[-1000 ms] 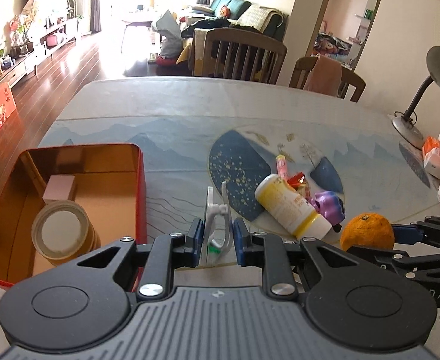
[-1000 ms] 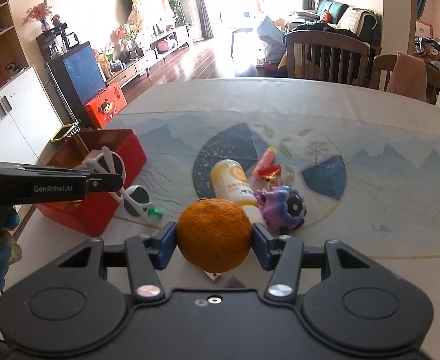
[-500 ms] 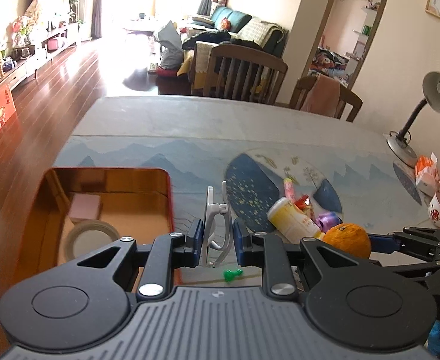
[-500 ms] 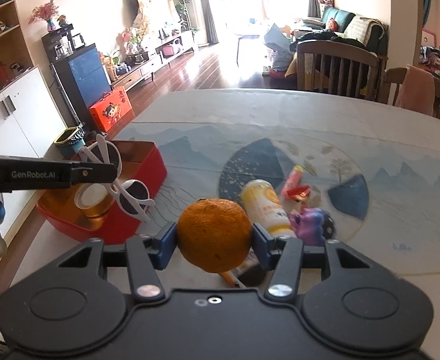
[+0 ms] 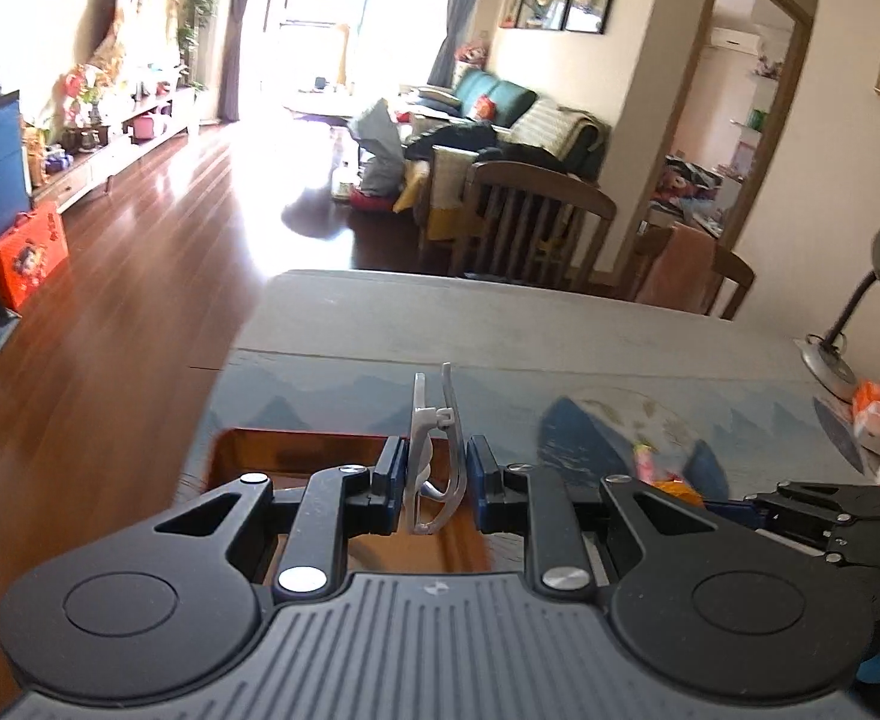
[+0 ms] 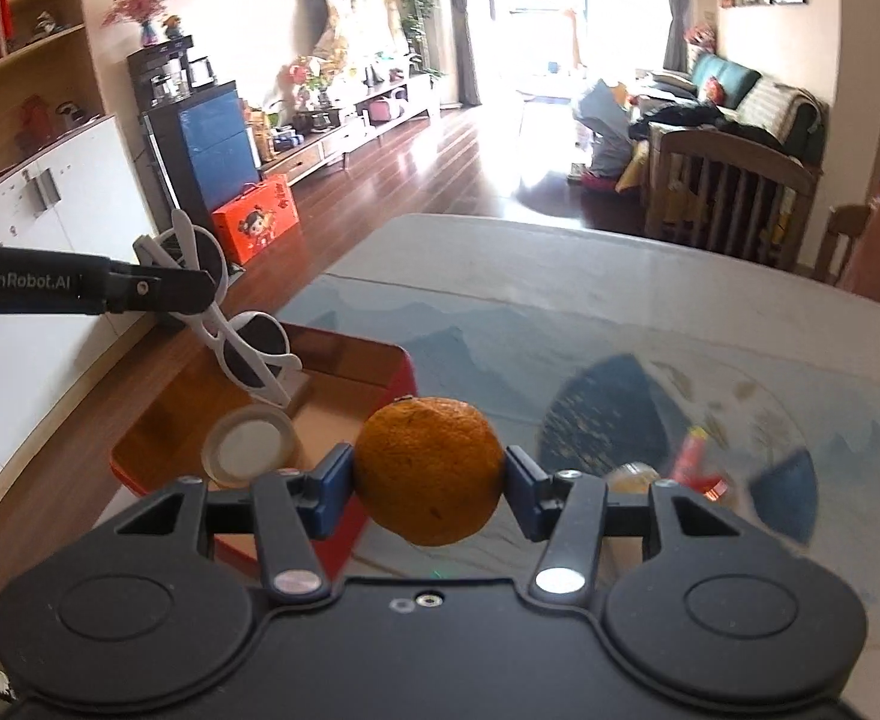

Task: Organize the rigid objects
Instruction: 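Carry the sunglasses with the left gripper while the right gripper carries the orange to the red tin, then lower the sunglasses into the red tin with the left gripper while the right releases the orange inside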

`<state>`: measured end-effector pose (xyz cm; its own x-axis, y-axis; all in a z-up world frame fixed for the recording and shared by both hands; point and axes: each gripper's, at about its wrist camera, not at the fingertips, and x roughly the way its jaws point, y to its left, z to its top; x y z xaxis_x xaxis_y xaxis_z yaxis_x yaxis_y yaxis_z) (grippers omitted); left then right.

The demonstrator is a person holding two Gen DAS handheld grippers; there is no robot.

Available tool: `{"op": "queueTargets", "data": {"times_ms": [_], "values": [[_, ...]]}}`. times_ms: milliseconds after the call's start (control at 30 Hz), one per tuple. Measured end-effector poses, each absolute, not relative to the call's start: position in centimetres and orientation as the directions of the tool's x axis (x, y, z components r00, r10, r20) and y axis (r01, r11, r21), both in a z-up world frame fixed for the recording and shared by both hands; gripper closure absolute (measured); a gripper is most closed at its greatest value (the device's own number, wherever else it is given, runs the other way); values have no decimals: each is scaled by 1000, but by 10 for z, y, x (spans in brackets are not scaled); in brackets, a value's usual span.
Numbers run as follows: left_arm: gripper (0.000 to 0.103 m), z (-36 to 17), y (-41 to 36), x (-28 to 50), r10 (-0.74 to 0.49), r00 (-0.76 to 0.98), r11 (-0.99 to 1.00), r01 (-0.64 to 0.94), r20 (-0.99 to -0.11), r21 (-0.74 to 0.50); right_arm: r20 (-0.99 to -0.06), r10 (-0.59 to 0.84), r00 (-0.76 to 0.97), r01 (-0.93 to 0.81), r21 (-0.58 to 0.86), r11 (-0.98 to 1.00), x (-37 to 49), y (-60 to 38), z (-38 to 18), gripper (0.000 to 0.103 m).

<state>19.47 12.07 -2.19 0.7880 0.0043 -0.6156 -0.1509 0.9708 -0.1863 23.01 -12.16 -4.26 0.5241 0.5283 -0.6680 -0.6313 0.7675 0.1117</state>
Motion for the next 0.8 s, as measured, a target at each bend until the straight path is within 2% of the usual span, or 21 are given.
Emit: {"op": "queueTargets", "data": {"times_ms": [400, 800], "values": [[82, -56, 184, 198, 87, 748, 954, -253, -658, -162, -712, 539, 449, -727, 60, 684, 246, -38, -60, 50], [82, -83, 194, 221, 101, 741, 966, -232, -663, -111, -785, 472, 402, -734, 31, 678, 274, 14, -91, 50]]}}
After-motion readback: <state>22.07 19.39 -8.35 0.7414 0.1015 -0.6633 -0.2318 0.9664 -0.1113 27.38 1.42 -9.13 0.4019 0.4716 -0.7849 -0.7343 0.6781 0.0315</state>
